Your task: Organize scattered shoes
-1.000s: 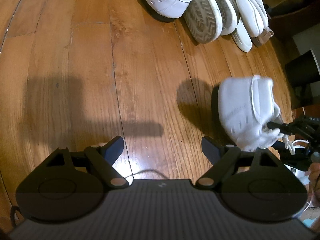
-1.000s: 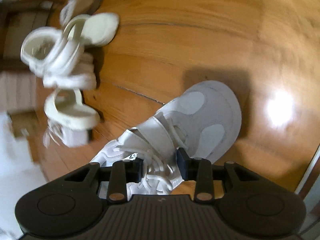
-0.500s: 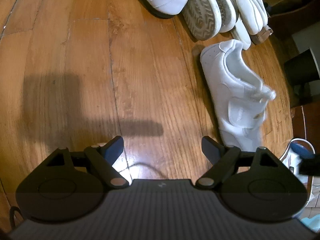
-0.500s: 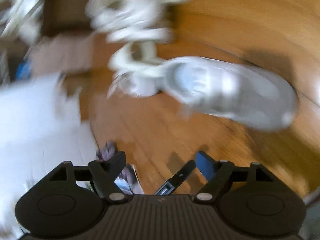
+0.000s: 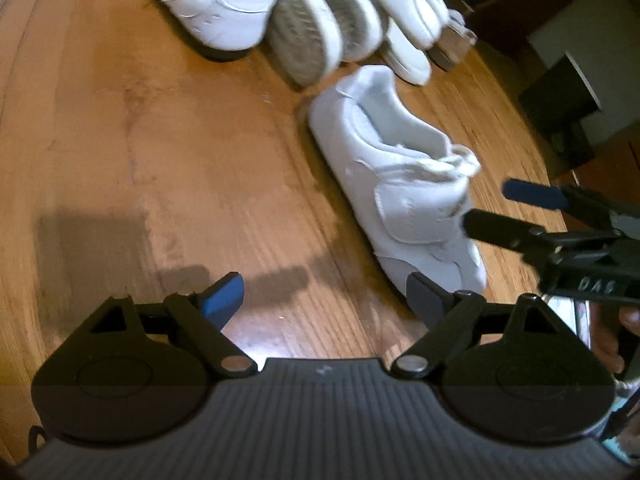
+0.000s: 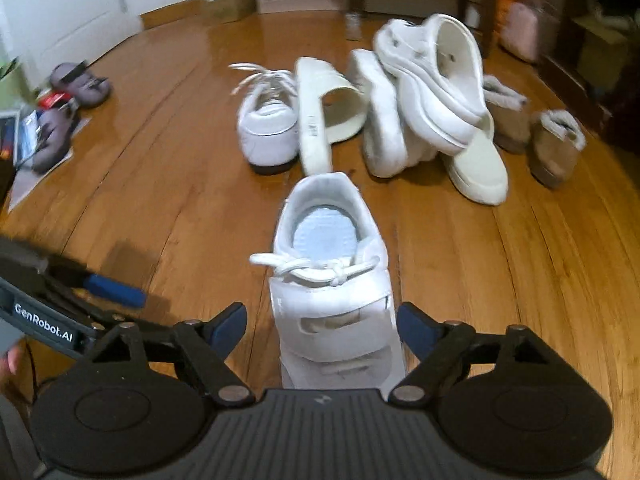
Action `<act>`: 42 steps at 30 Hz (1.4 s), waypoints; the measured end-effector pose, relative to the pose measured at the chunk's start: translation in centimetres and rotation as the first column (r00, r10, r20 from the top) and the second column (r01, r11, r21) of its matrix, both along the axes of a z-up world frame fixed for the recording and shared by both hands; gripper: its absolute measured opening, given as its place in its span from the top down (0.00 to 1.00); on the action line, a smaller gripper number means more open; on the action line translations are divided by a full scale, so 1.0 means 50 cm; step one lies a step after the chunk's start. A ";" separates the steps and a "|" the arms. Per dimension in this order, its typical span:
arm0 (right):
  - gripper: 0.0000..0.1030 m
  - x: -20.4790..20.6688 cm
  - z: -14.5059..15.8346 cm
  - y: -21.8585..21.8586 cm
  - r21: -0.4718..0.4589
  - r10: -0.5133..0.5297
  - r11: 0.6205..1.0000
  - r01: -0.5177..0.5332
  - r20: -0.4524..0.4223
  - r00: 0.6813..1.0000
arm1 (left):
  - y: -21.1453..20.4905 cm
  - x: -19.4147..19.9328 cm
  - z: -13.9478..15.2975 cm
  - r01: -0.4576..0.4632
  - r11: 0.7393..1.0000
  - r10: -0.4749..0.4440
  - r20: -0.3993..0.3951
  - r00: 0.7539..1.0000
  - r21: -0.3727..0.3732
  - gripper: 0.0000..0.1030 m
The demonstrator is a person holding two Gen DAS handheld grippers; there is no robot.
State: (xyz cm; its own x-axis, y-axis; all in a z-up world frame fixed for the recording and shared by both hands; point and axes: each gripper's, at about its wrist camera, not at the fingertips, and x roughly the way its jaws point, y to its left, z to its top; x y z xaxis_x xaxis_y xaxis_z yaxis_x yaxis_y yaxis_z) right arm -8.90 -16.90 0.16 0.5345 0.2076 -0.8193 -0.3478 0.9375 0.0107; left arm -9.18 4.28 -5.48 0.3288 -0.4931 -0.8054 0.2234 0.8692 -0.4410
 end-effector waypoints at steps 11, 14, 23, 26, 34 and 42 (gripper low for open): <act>0.16 0.055 -0.045 -0.033 0.023 -0.026 0.999 0.030 -0.173 0.984 | -0.021 -0.008 -0.010 0.089 0.984 -0.094 -0.021 0.995 -0.155 0.14; 0.13 0.075 -0.069 -0.025 0.030 0.003 1.000 0.003 -0.210 0.978 | -0.029 -0.010 -0.012 0.100 0.986 -0.104 -0.030 0.994 -0.131 0.13; 0.09 0.130 -0.112 -0.001 0.002 0.016 1.000 -0.016 -0.236 0.972 | -0.017 -0.009 -0.027 0.068 0.996 -0.072 -0.062 0.995 -0.064 0.08; 0.08 0.118 -0.122 0.006 -0.025 0.022 0.999 -0.028 -0.215 0.976 | 0.003 -0.002 -0.037 0.023 0.997 -0.029 -0.087 0.996 -0.069 0.08; 0.09 0.118 -0.146 0.028 -0.095 0.051 0.993 -0.071 -0.200 0.979 | 0.026 0.008 -0.059 -0.052 0.997 0.045 -0.139 0.989 -0.052 0.06; 0.24 0.098 -0.126 -0.001 -0.077 -0.065 0.996 0.051 -0.187 0.980 | 0.024 0.009 -0.062 -0.052 0.997 0.044 -0.142 0.989 -0.052 0.06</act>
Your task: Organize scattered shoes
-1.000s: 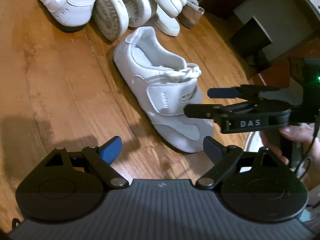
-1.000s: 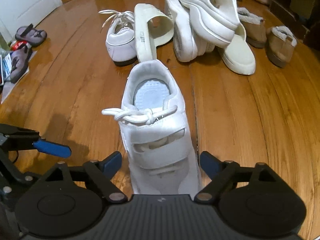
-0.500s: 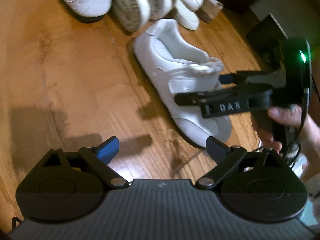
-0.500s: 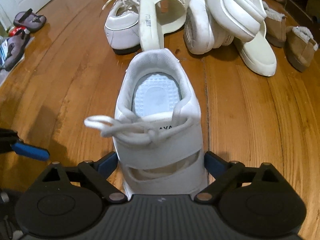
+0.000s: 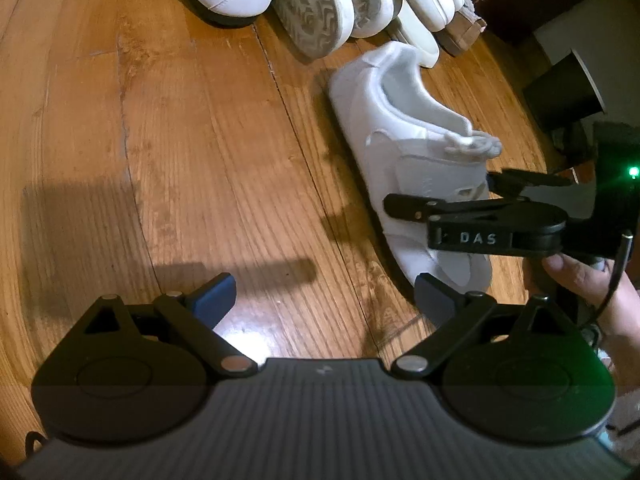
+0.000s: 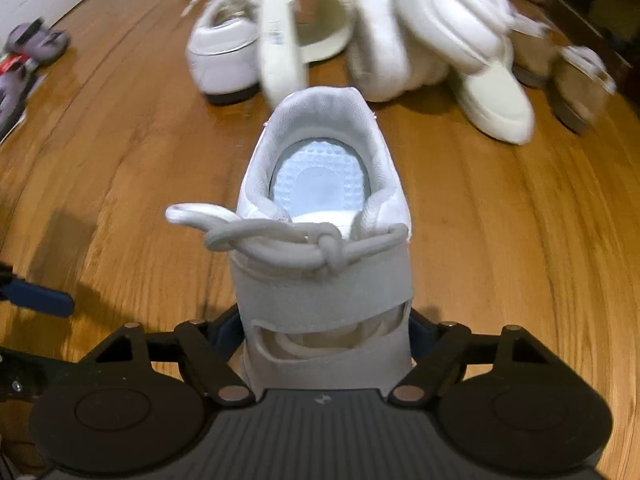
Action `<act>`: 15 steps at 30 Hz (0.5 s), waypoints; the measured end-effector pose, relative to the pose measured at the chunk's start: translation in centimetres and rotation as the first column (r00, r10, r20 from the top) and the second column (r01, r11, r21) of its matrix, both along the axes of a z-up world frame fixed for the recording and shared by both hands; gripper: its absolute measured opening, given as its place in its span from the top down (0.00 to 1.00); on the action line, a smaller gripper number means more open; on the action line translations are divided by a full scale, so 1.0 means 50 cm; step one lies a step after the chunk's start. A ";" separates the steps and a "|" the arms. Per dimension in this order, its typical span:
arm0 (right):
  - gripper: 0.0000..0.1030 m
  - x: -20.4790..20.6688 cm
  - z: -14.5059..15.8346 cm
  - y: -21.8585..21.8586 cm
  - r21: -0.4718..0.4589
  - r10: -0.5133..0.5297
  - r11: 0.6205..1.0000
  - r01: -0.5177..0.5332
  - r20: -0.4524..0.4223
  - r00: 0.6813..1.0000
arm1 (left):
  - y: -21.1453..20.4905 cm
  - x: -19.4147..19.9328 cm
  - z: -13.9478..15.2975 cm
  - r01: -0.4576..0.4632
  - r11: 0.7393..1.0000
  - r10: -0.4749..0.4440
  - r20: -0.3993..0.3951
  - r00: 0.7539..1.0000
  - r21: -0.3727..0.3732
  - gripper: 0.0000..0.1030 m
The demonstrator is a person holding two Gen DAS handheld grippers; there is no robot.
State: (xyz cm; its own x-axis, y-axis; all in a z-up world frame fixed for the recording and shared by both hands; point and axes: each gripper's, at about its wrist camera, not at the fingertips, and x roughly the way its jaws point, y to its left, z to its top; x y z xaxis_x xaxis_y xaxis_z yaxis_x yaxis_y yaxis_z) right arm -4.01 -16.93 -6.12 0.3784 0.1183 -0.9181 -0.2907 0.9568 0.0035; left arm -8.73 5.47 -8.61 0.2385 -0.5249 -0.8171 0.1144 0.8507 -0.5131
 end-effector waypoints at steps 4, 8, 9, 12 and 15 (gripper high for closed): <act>0.24 -0.039 0.022 -0.023 -0.016 0.002 1.000 -0.002 0.011 1.000 | -0.002 0.000 0.000 -0.001 1.000 0.001 -0.002 1.000 0.002 0.06; 0.18 -0.053 0.040 -0.054 -0.022 -0.044 0.999 0.044 -0.002 0.999 | -0.003 0.000 0.003 -0.004 1.000 0.004 -0.004 1.000 -0.016 0.06; 0.16 -0.052 0.038 -0.058 -0.016 -0.052 0.999 0.052 -0.009 0.999 | -0.002 0.000 0.003 -0.004 1.000 0.003 -0.006 1.000 -0.023 0.06; 0.16 -0.043 0.014 -0.069 -0.014 -0.079 0.997 0.079 -0.056 0.995 | -0.006 0.000 0.000 -0.006 1.000 0.006 -0.007 1.000 -0.015 0.06; 0.16 -0.060 0.009 -0.056 -0.088 -0.048 0.995 0.044 -0.050 0.998 | -0.007 0.001 -0.006 -0.012 1.000 0.012 -0.013 1.000 0.004 0.06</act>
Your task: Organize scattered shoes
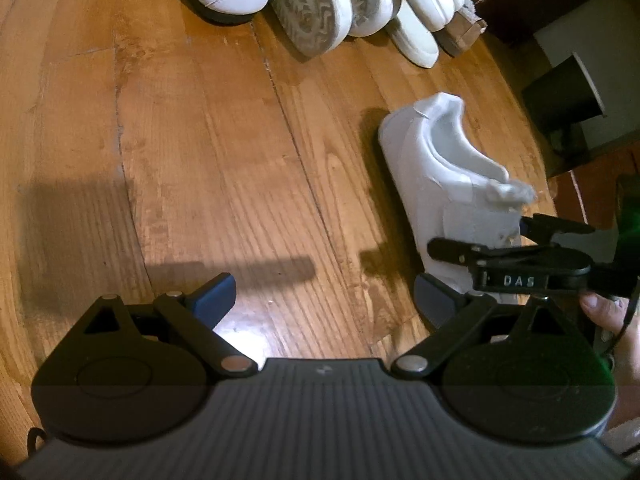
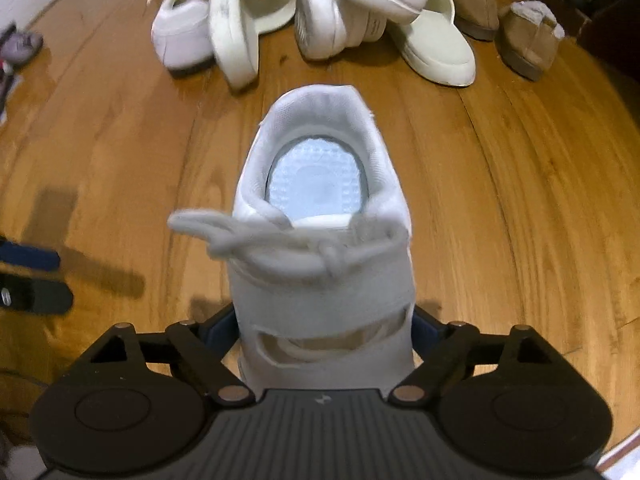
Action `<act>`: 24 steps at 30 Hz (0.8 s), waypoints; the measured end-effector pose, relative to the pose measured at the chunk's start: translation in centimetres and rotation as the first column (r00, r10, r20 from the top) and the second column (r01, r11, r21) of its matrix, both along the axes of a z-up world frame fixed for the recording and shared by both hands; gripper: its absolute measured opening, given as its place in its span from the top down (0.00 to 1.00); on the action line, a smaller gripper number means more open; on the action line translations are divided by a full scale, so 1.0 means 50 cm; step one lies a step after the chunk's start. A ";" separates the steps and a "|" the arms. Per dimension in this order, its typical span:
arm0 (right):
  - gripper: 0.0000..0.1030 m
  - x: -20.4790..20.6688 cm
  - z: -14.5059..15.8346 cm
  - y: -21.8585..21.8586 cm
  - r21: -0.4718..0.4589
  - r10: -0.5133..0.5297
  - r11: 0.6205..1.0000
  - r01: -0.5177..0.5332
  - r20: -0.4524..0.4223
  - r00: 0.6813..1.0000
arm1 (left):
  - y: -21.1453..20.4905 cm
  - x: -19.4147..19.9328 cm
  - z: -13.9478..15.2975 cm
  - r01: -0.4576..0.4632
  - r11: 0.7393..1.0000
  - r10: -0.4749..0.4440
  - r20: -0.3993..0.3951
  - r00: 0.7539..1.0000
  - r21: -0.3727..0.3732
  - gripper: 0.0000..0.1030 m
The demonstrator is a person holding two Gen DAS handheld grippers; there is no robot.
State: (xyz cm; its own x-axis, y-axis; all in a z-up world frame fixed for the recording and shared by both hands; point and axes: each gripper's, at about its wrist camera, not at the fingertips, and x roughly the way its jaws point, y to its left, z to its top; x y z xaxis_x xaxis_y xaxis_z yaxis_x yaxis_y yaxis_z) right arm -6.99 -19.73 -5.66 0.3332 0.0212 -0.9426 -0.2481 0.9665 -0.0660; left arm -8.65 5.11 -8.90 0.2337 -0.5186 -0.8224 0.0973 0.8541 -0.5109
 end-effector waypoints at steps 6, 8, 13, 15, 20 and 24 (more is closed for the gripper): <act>0.15 -0.017 0.007 0.020 -0.062 0.090 0.994 -0.087 0.043 0.995 | 0.011 0.002 -0.006 -0.030 1.000 0.030 -0.007 1.000 0.006 0.06; 0.15 -0.017 0.008 0.015 -0.053 0.088 0.995 -0.085 0.045 0.995 | 0.013 0.002 -0.008 -0.037 0.999 0.037 -0.010 0.999 0.012 0.06; 0.13 -0.039 0.087 0.005 0.032 0.076 0.996 -0.081 0.140 0.987 | 0.011 0.002 -0.011 -0.034 0.999 0.034 -0.022 0.999 0.022 0.06; 0.09 -0.035 0.142 -0.008 0.088 0.045 0.994 -0.064 0.207 0.977 | 0.010 0.002 -0.011 -0.032 0.999 0.033 -0.023 0.999 0.020 0.06; 0.09 -0.016 0.170 -0.041 0.195 -0.066 0.981 0.025 0.207 0.976 | 0.009 0.002 -0.008 -0.033 0.999 0.033 -0.020 0.999 0.018 0.06; 0.09 -0.007 0.148 -0.056 0.231 -0.123 0.969 0.084 0.157 0.980 | 0.013 0.005 -0.011 -0.040 0.999 0.041 -0.029 0.999 0.025 0.06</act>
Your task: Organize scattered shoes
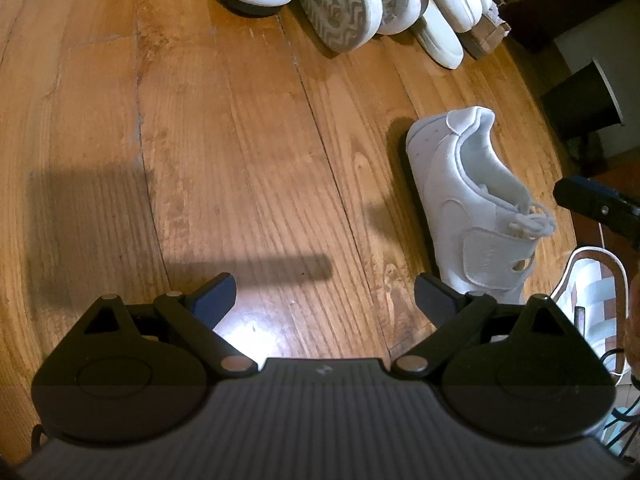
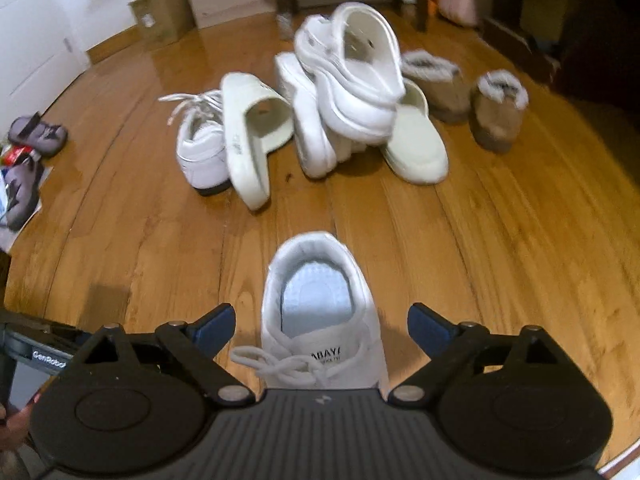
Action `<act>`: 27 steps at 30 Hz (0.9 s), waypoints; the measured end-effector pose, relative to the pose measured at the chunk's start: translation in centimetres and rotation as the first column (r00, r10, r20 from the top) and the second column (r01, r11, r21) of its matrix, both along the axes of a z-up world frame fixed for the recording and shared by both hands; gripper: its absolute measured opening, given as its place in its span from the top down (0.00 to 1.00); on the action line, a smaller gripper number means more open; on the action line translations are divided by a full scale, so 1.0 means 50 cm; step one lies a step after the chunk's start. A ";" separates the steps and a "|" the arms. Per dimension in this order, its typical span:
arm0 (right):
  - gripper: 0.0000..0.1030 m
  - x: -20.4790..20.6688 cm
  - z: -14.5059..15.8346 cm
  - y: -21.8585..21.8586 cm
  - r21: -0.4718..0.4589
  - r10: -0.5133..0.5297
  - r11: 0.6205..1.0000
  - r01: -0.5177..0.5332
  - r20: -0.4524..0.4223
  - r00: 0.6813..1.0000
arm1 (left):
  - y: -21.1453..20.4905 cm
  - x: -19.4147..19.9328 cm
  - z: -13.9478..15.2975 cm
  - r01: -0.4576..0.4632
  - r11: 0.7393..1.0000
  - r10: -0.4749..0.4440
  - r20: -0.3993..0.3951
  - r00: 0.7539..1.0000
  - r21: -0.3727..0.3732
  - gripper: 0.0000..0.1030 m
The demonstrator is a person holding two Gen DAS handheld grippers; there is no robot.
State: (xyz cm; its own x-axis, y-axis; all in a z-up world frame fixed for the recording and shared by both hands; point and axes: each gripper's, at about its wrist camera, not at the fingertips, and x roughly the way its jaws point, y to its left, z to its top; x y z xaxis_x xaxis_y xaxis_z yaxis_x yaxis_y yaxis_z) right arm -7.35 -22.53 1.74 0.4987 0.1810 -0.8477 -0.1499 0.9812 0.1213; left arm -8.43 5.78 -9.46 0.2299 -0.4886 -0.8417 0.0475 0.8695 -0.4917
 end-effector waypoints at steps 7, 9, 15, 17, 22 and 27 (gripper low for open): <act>0.09 0.005 0.000 0.006 0.109 -0.048 0.992 0.054 -0.064 0.997 | 0.016 -0.002 0.005 -0.050 0.999 0.050 0.037 0.998 0.001 0.06; 0.09 0.024 -0.009 -0.001 0.247 -0.137 0.948 0.199 -0.248 0.959 | 0.033 -0.005 0.013 -0.113 0.994 0.113 0.075 0.991 -0.007 0.06; 0.07 0.034 -0.014 0.050 0.235 -0.097 0.959 0.157 -0.248 0.964 | 0.127 0.004 0.043 -0.321 0.939 0.339 0.184 0.923 -0.120 0.06; 0.07 0.029 -0.011 0.064 0.208 -0.078 0.971 0.120 -0.196 0.977 | 0.135 0.005 0.039 -0.337 0.934 0.355 0.192 0.915 -0.121 0.06; 0.11 0.016 0.037 0.083 0.243 -0.037 0.969 0.044 -0.031 0.999 | 0.122 0.011 0.030 -0.342 0.939 0.344 0.175 0.923 -0.042 0.06; 0.11 -0.007 0.080 0.120 0.228 0.082 0.967 -0.111 0.131 0.988 | 0.135 0.036 0.043 -0.400 0.914 0.406 0.143 0.903 -0.067 0.06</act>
